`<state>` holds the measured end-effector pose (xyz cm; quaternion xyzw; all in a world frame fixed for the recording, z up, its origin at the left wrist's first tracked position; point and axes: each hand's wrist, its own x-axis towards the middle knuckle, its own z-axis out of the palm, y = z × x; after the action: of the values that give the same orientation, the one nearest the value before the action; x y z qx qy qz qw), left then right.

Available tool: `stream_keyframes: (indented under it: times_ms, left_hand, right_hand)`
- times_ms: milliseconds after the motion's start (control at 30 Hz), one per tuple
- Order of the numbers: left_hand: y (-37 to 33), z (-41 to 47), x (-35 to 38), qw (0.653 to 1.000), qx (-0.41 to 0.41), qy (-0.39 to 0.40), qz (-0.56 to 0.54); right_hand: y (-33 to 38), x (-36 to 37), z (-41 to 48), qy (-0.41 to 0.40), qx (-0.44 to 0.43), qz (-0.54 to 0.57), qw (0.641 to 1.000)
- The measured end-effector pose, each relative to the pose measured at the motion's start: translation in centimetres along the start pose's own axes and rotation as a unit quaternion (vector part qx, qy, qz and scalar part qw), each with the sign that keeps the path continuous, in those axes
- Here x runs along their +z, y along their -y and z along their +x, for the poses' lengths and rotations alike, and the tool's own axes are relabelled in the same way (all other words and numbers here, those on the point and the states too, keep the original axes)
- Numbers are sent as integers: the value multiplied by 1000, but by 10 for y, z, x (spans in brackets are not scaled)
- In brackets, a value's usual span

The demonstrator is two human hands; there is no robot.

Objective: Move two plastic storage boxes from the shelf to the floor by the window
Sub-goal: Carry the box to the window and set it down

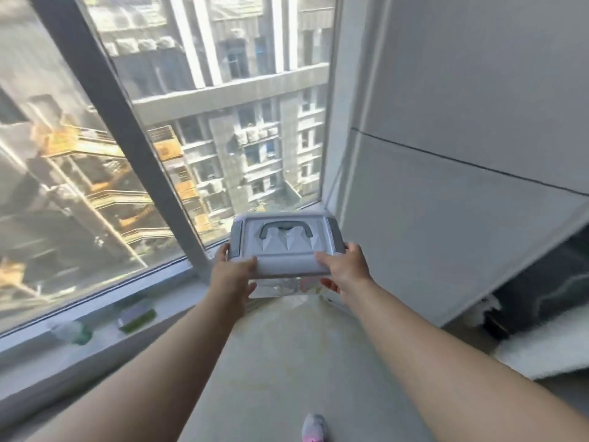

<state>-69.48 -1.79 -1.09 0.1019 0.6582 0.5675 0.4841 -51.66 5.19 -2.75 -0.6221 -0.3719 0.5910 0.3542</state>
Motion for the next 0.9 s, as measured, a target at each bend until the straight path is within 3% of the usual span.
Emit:
stream_keyframes:
  times_ms: [233, 567, 700, 900]
  left_hand:
    - [42, 153, -40, 995, 3, -94, 37]
    - [149, 393, -85, 986, -8, -134, 96]
    - [179, 457, -108, 975, 5, -163, 147]
    - [232, 535, -119, 958, 18, -154, 240]
  right_hand:
    - [-48, 113, 132, 62, 4, -60, 996]
    - [-182, 234, 342, 119, 68, -21, 990]
    - [-223, 272, 394, 156, 77, -2, 985]
    - [-288, 307, 462, 141, 77, -32, 986]
